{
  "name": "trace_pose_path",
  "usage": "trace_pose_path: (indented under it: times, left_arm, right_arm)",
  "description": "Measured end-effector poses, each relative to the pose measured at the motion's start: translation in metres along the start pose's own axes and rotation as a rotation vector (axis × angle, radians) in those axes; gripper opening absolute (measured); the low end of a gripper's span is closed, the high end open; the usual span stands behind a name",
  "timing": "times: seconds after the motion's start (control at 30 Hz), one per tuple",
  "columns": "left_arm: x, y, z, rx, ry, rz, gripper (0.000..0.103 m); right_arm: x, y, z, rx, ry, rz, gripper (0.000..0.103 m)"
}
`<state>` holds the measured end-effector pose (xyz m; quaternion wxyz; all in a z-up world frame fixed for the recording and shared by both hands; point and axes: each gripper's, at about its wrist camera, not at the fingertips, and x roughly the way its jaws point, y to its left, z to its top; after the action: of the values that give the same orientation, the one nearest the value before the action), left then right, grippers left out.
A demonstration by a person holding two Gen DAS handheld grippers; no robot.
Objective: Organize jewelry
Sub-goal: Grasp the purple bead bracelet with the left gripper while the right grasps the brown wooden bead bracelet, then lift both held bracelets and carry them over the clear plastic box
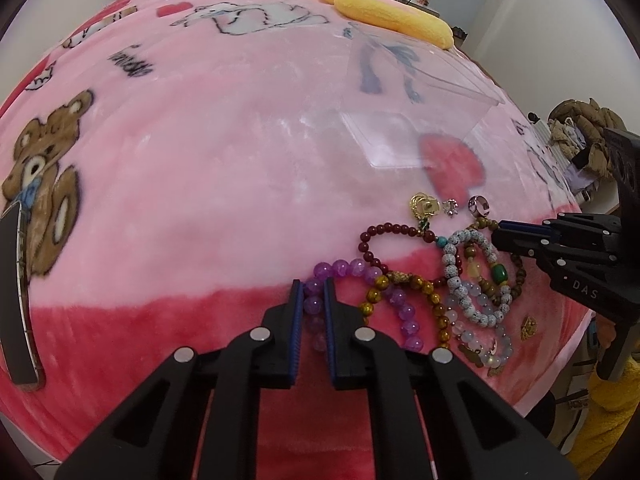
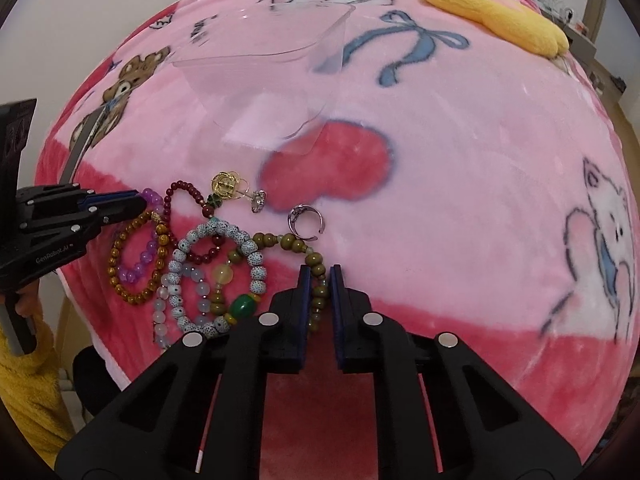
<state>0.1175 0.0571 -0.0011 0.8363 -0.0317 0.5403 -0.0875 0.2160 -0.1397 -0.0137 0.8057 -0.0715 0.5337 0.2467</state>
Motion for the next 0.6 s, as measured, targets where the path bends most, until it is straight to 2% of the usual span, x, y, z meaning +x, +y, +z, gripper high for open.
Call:
trace_pose_path:
  times: [0.3,0.6]
  left_arm:
    - [-0.025,-0.005,0.000,0.010,-0.079,-0.037,0.010]
    - [-0.057,-0.029,0.009,0.062,-0.180,-0.064,0.010]
  right_arm:
    - [-0.038,0.015,-0.001,-0.082,-0.136,0.038,0.009]
    - [-0.083,0.033,0.008,-0.136,-0.258,0.055,0.009]
